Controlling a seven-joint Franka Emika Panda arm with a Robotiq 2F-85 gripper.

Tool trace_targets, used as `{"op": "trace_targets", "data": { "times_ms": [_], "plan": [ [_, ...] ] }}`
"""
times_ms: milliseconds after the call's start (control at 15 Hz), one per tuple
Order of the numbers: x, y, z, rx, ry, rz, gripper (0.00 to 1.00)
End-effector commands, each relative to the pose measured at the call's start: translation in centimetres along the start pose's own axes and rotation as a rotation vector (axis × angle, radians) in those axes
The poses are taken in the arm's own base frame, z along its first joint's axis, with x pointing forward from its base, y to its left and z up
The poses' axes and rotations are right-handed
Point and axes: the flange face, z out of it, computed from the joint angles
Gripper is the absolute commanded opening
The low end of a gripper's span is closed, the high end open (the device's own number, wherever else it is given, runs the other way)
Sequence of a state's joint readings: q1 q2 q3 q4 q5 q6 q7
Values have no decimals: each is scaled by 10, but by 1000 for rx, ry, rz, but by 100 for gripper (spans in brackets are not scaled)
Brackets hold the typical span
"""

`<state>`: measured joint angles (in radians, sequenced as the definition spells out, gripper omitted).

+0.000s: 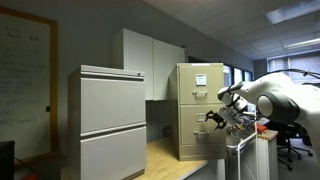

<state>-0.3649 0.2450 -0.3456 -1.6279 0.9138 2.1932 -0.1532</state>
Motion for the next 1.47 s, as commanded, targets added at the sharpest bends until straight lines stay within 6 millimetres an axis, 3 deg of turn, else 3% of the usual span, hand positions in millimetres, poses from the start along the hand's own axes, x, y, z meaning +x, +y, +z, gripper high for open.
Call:
{"op": "trace_targets", "data": {
  "times_ms": [0,333,867,1400],
  "plan": [
    [20,0,10,50,19,60,100],
    [28,12,29,82,16,112,100],
    [14,27,68,74,-43,142,100],
    [11,71,106,-2,-111,207,97]
  ]
}}
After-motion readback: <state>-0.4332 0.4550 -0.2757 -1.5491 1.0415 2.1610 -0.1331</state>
